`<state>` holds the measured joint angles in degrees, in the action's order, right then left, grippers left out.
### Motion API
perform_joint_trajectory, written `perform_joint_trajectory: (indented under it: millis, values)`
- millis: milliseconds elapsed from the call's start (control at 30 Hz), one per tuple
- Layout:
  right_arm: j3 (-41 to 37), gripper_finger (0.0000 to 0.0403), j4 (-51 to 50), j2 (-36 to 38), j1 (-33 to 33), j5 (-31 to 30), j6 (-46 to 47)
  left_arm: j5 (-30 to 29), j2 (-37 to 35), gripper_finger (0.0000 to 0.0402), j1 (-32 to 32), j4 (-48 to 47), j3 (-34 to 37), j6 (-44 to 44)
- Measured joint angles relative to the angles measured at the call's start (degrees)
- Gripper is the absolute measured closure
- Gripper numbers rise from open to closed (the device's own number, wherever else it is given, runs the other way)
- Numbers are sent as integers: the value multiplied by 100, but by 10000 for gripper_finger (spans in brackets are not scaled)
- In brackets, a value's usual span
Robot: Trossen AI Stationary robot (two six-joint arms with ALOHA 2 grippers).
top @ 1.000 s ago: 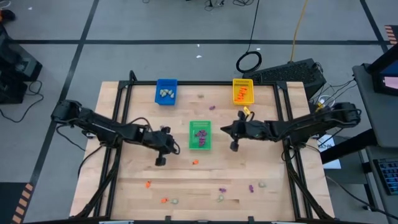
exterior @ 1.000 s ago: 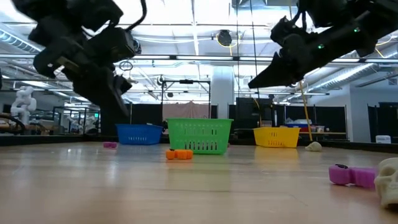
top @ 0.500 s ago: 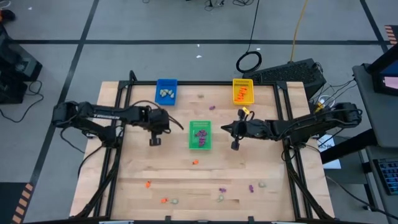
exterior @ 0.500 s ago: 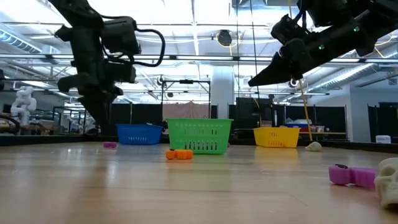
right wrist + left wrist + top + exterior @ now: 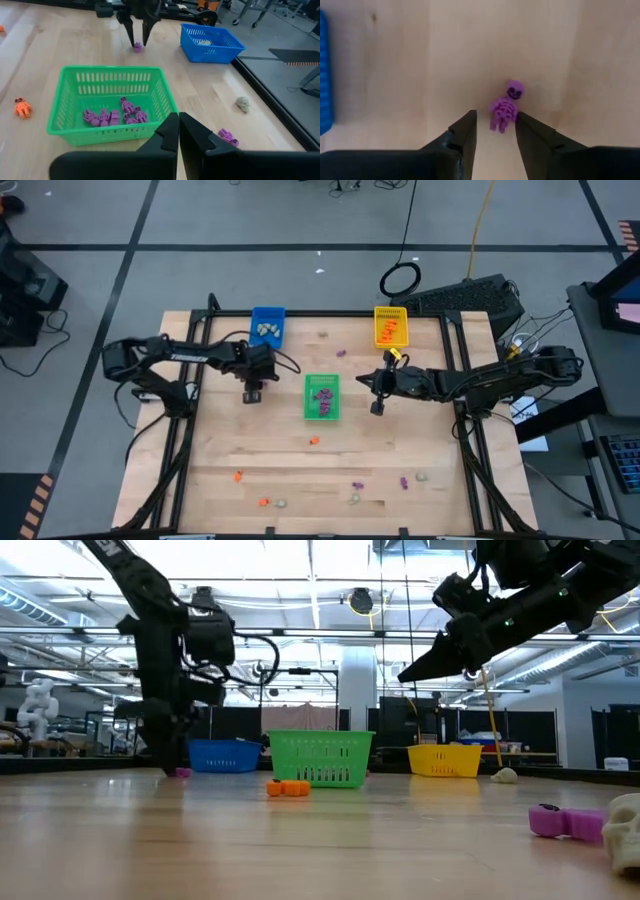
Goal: Sort Halloween decoration
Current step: Put the purple skeleton toy into the green bin
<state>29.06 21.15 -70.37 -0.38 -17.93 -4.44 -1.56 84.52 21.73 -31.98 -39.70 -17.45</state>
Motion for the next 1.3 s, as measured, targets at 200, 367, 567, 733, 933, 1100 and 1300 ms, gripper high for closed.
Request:
perform_joint_trajectory:
  millis: [200, 367, 567, 733, 933, 1100, 1300]
  values:
    - [0, 403, 4, 0, -3, 1, -155, 89, 290, 280, 71, 7, -37, -220]
    - [0, 403, 44, 0, -5, 1, -232, 279, 312, 350, 3, 14, -26, -254]
    - [0, 403, 46, 91, -66, 4, -329, 43, 110, 391, -99, 17, -5, 53]
    - [0, 403, 44, 350, -228, 6, -436, -13, -401, 398, -368, 46, -192, 769]
    - [2, 403, -54, 622, -376, 4, -442, -9, -900, 399, -988, 321, -676, 1635]
    - [2, 403, -99, 627, -379, 4, -438, -106, -668, 399, -1572, 393, -1220, 2017]
    - [2, 403, -142, 628, -379, 4, -384, -150, 221, 400, -1853, 495, -1885, 2015]
